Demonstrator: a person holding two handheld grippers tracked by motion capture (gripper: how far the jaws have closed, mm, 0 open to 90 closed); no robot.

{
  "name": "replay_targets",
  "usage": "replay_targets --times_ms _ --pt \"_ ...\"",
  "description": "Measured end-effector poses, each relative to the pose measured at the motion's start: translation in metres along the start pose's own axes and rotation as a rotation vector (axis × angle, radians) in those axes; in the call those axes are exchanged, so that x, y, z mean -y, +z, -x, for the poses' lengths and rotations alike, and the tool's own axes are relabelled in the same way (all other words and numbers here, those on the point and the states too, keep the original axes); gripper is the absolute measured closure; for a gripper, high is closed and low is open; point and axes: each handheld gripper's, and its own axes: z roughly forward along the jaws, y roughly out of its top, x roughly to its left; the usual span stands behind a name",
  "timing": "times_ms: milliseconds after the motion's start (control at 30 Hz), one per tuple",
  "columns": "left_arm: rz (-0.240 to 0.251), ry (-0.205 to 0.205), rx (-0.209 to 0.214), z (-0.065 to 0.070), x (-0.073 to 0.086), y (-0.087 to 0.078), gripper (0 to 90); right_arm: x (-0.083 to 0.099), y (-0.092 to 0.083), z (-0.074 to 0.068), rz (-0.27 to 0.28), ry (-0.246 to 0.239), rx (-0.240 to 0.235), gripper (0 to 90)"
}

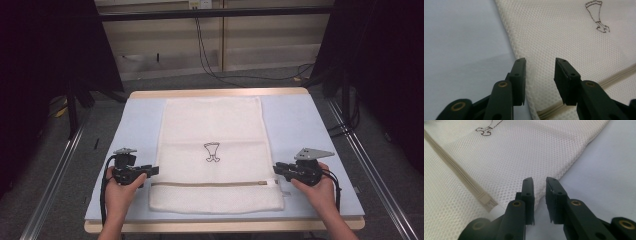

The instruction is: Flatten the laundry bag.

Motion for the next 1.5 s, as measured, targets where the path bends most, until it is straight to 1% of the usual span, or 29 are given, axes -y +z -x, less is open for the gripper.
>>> replay_targets --times_ms 33,67,133,167,200,233,267,300,333,400,433,467,500,567,633,700,733,767,800,867,933,967,1000,1067,1100,1167,1233,1367,1500 --pt "0.003 0.002 0.010 0.003 -0.001 0.000 58.1 0.001 -0.002 -0.002 0.004 -0.038 -0.009 82.5" --pt "0.010 0.011 0.010 0.007 -0.002 -0.001 58.1 0.001 -0.002 -0.002 0.004 -0.038 -0.009 82.5" --pt "0.011 0.025 0.048 0.017 -0.004 0.002 54.1 0.002 -0.003 -0.007 0.010 -0.066 -0.031 85.0" --pt "0.011 0.025 0.048 0.017 -0.004 0.002 52.4 0.002 -0.003 -0.007 0.010 -0.066 -0.031 85.0" --pt "-0.005 0.033 0.076 0.022 -0.005 0.005 52.4 0.003 -0.003 -0.008 0.012 -0.069 -0.032 85.5" --pt "-0.015 0.032 0.083 0.025 -0.005 0.007 51.5 0.003 -0.003 -0.010 0.015 -0.076 -0.034 86.6" --pt "-0.015 0.054 0.091 0.032 -0.007 0.011 50.2 0.004 -0.003 -0.012 0.020 -0.084 -0.044 89.0" --pt "-0.015 0.054 0.091 0.032 -0.007 0.011 50.1 0.004 -0.003 -0.012 0.020 -0.084 -0.044 89.0" --pt "-0.033 0.060 0.108 0.038 -0.008 0.013 49.9 0.004 -0.004 -0.013 0.027 -0.094 -0.045 90.0" --pt "-0.035 0.072 0.114 0.042 -0.009 0.014 49.7 0.004 -0.005 -0.013 0.033 -0.097 -0.047 90.0" --pt "-0.026 0.081 0.119 0.044 -0.010 0.016 47.9 0.005 -0.005 -0.013 0.039 -0.093 -0.052 90.0" --pt "0.002 0.080 0.132 0.048 -0.011 0.017 46.8 0.005 -0.006 -0.013 0.042 -0.098 -0.051 90.0" --pt "0.007 0.088 0.144 0.050 -0.012 0.019 44.7 0.006 -0.007 -0.014 0.042 -0.118 -0.041 89.0" --pt "-0.006 0.102 0.134 0.056 -0.014 0.022 44.6 0.007 -0.006 -0.014 0.045 -0.128 -0.043 89.0" --pt "-0.024 0.107 0.150 0.062 -0.016 0.027 43.3 0.008 -0.006 -0.016 0.049 -0.144 -0.046 88.7" --pt "-0.025 0.114 0.160 0.069 -0.017 0.031 42.3 0.008 -0.007 -0.017 0.042 -0.154 -0.045 89.0" --pt "-0.029 0.111 0.175 0.072 -0.018 0.033 41.8 0.008 -0.007 -0.018 0.037 -0.158 -0.042 89.0" --pt "-0.013 0.108 0.191 0.080 -0.020 0.037 41.5 0.008 -0.006 -0.019 0.036 -0.152 -0.049 89.3" --pt "-0.013 0.108 0.191 0.080 -0.020 0.037 41.8 0.008 -0.006 -0.019 0.036 -0.152 -0.049 89.3" --pt "-0.022 0.079 0.226 0.086 -0.021 0.041 42.5 0.008 -0.006 -0.021 0.022 -0.150 -0.049 90.0" --pt "-0.014 0.048 0.265 0.091 -0.023 0.045 43.2 0.008 -0.005 -0.022 0.016 -0.164 -0.052 90.0" --pt "-0.006 0.039 0.270 0.094 -0.024 0.047 43.3 0.008 -0.005 -0.022 0.008 -0.162 -0.060 90.0" --pt "-0.007 0.044 0.269 0.097 -0.025 0.048 43.7 0.008 -0.005 -0.023 0.008 -0.158 -0.060 90.0" --pt "-0.026 0.032 0.285 0.103 -0.027 0.052 44.7 0.007 -0.004 -0.024 0.005 -0.158 -0.062 90.0" --pt "-0.024 0.028 0.296 0.106 -0.028 0.053 44.5 0.007 -0.004 -0.023 0.001 -0.150 -0.066 90.0" --pt "-0.038 0.008 0.312 0.113 -0.029 0.057 46.1 0.007 -0.004 -0.023 0.000 -0.148 -0.060 90.0" --pt "-0.035 0.015 0.318 0.118 -0.030 0.062 46.8 0.007 -0.003 -0.022 0.000 -0.146 -0.060 90.0" --pt "-0.041 -0.017 0.344 0.130 -0.031 0.072 47.5 0.008 -0.003 -0.021 -0.017 -0.141 -0.047 90.0" --pt "-0.051 -0.026 0.370 0.142 -0.033 0.081 47.7 0.008 -0.001 -0.020 -0.027 -0.139 -0.047 90.0"
